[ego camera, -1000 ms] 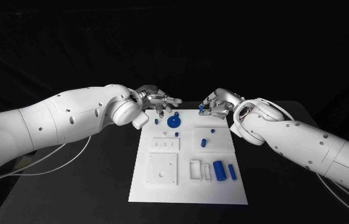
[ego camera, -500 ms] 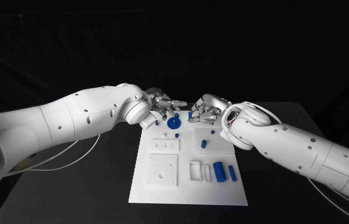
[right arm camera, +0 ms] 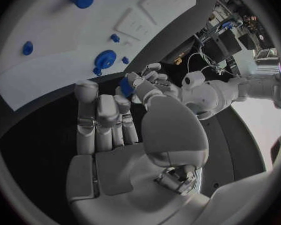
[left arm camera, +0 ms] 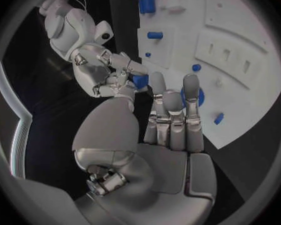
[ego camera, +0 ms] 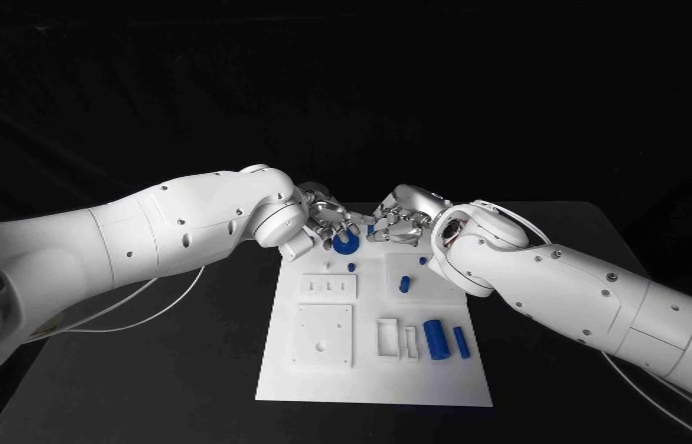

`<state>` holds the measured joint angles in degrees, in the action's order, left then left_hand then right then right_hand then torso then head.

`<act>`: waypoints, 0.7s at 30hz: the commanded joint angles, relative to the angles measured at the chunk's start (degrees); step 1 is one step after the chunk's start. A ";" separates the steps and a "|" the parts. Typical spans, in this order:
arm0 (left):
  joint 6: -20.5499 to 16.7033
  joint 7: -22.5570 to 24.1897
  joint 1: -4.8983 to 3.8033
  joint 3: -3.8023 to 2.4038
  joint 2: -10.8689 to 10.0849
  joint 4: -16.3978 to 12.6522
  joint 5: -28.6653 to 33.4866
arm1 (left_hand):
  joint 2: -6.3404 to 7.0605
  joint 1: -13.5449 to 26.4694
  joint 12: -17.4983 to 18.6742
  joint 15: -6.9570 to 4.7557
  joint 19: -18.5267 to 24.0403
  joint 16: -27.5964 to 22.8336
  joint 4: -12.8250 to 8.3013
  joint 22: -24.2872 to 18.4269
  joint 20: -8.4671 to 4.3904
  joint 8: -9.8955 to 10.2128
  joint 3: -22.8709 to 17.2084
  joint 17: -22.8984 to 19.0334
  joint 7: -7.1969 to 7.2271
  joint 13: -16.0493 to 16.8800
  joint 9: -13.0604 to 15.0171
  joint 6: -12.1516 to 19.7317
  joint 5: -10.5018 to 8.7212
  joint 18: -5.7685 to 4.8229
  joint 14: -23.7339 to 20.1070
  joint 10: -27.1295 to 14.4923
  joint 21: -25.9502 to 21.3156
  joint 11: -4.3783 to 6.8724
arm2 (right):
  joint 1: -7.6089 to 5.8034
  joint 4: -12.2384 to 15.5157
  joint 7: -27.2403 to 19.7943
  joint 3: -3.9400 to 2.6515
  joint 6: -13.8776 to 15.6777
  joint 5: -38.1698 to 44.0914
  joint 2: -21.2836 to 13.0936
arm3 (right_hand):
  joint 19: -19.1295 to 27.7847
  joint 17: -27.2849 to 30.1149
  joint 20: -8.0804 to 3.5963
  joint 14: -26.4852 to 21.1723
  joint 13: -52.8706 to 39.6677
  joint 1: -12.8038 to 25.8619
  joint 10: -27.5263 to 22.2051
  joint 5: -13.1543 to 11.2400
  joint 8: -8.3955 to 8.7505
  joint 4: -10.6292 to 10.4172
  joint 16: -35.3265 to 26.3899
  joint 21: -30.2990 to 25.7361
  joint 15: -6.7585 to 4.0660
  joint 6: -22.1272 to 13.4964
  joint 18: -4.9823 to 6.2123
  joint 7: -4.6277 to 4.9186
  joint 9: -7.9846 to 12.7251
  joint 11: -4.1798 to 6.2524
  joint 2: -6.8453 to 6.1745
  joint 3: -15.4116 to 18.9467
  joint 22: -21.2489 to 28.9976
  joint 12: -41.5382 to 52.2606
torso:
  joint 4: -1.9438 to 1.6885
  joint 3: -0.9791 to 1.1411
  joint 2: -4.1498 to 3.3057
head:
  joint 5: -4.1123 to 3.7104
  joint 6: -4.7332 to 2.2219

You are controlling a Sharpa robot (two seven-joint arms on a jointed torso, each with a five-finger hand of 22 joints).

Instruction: Assemble the parts on the task board

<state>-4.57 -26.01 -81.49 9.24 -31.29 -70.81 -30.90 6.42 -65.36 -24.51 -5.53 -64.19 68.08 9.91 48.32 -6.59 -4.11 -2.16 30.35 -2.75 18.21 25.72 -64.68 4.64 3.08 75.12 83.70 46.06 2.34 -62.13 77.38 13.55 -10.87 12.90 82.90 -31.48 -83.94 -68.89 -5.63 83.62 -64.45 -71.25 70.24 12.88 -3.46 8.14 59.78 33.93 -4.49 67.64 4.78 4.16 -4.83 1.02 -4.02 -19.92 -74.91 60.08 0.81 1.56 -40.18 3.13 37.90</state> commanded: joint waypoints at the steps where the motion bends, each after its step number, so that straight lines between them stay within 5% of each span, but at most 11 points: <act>1: 3.06 -1.49 -0.06 -0.01 0.26 -0.32 -1.24 | -0.41 0.48 0.35 0.01 -0.49 0.18 -0.47 1.23 0.01 0.29 0.03 -0.10 0.11 0.08 0.18 -0.03 0.12 -0.52 -0.52 -0.39 -1.05 0.06 | -0.01 -0.02 0.98 0.01 -0.06 1.00 0.34 | -2.96 -0.03 -0.37 0.20 0.07 0.08 -0.05 0.32 -0.17 0.01 -0.21 0.17 -0.30 -0.19 -0.18 -0.09 0.01 0.24 -0.35 -0.24 -3.91 -0.25 | 0.00 0.05 -0.01 | -0.13 0.04; 11: 3.18 -1.01 -0.01 0.01 0.41 -0.68 -1.05 | -1.58 0.46 0.43 0.04 -2.93 0.15 -1.78 9.69 0.01 0.30 0.51 -0.36 0.06 0.05 0.16 0.10 0.29 -0.71 -0.55 -0.47 -8.14 0.03 | -0.01 -0.35 1.04 0.27 -0.97 1.02 1.14 | -2.95 -0.03 -0.37 0.20 0.06 0.14 -0.05 0.57 -0.17 -0.01 -0.21 0.25 -0.31 -0.10 -0.18 -0.12 -0.06 0.27 -0.35 -0.38 -3.91 -0.24 | -0.03 0.03 -0.07 | -0.39 0.04; 21: 2.68 -0.75 0.04 0.01 0.50 -0.61 0.18 | -5.92 -0.25 0.59 0.07 -3.69 -0.11 -6.25 12.27 0.05 0.27 3.25 -0.64 -0.05 -0.07 0.03 0.16 2.65 -0.77 -0.69 -0.81 -10.66 -0.03 | 0.00 -0.31 1.16 0.53 -1.81 1.34 1.32 | -2.93 0.02 -0.37 0.19 0.07 0.18 -0.06 0.68 -0.18 -0.02 -0.27 0.22 -0.32 0.02 -0.19 -0.16 -0.13 0.28 -0.33 -0.37 -3.89 -0.26 | 0.03 0.03 -0.02 | -0.45 0.20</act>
<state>-2.52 -27.05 -81.44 9.27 -30.93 -71.32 -31.42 0.76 -65.67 -24.22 -5.58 -67.39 68.08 3.91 60.50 -6.55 -4.11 1.08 29.75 -2.75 18.20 25.82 -64.68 7.21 3.08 74.77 83.20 35.48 2.25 -62.12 77.02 14.56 -10.33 12.27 83.40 -30.23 -83.94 -68.89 -5.63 83.61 -64.46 -71.25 70.24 13.37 -3.42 8.13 59.78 33.93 -4.48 67.44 4.78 4.17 -4.82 1.01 -4.02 -19.94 -74.91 60.08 0.77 1.59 -40.24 2.69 38.07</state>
